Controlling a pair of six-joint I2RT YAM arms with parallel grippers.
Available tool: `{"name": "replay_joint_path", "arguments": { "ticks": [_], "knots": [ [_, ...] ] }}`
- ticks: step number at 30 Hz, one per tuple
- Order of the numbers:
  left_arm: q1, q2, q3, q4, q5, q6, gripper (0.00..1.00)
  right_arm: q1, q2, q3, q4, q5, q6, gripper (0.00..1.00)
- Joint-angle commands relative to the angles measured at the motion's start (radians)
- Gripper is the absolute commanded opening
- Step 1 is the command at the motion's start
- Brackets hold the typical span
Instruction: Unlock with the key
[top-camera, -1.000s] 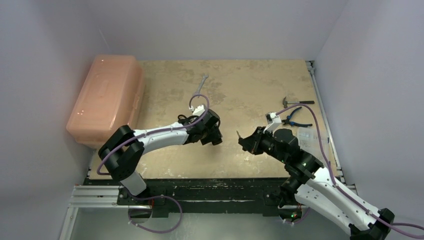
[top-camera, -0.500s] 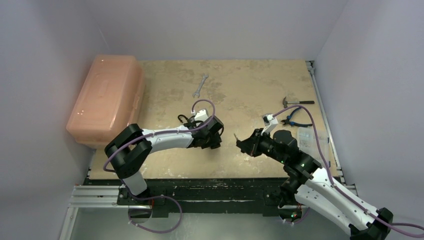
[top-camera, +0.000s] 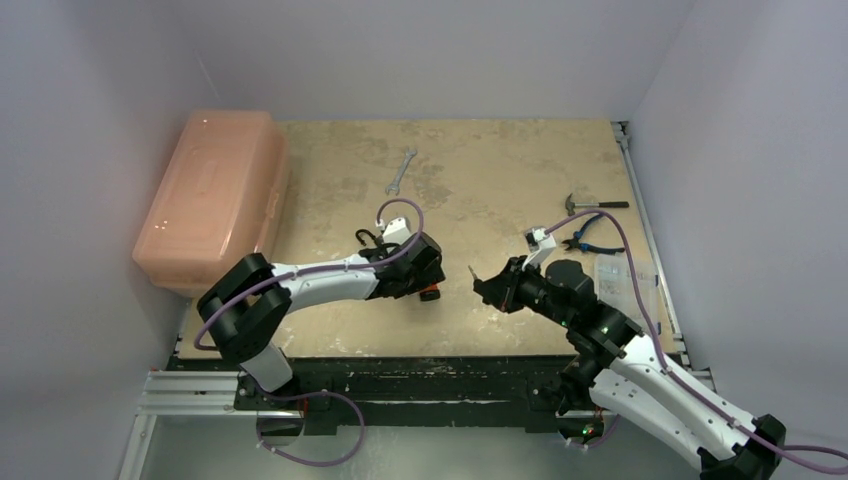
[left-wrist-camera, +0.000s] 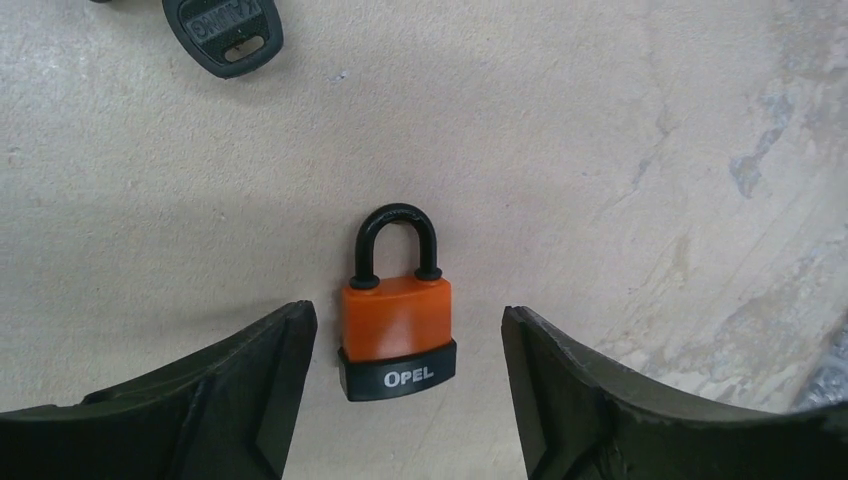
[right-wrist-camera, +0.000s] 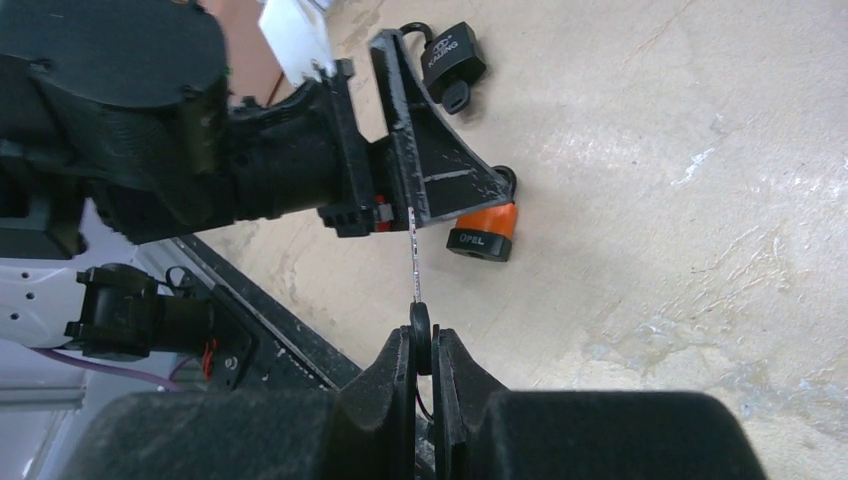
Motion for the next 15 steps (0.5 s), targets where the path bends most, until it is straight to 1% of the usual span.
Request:
{"name": "replay_joint_path", "arguments": {
  "ticks": [1,2,6,8,11,15],
  "knots": [
    [-0.005,-0.099,0.002,0.011,-0.025,0.008,0.68,0.001,0.022,0.008,0.044,0.035,-0.038,0.00],
    [-0.009,-0.121,0.005,0.005,-0.024,0.013,0.64,0.002,0.030,0.014,0.039,0.048,-0.043,0.00],
    [-0.046,-0.224,0.010,-0.036,-0.071,0.004,0.55,0.003,0.068,0.043,0.047,0.104,-0.054,0.00],
    [-0.051,-0.264,0.006,-0.052,-0.065,-0.015,0.54,0.005,0.095,0.055,0.059,0.127,-0.063,0.00],
    [-0.054,-0.323,-0.002,-0.034,-0.026,-0.028,0.52,0.016,0.143,0.067,0.090,0.152,-0.075,0.00],
    [-0.055,-0.350,0.005,-0.017,0.005,-0.054,0.48,0.056,0.223,0.088,0.131,0.195,-0.088,0.00]
  ]
}}
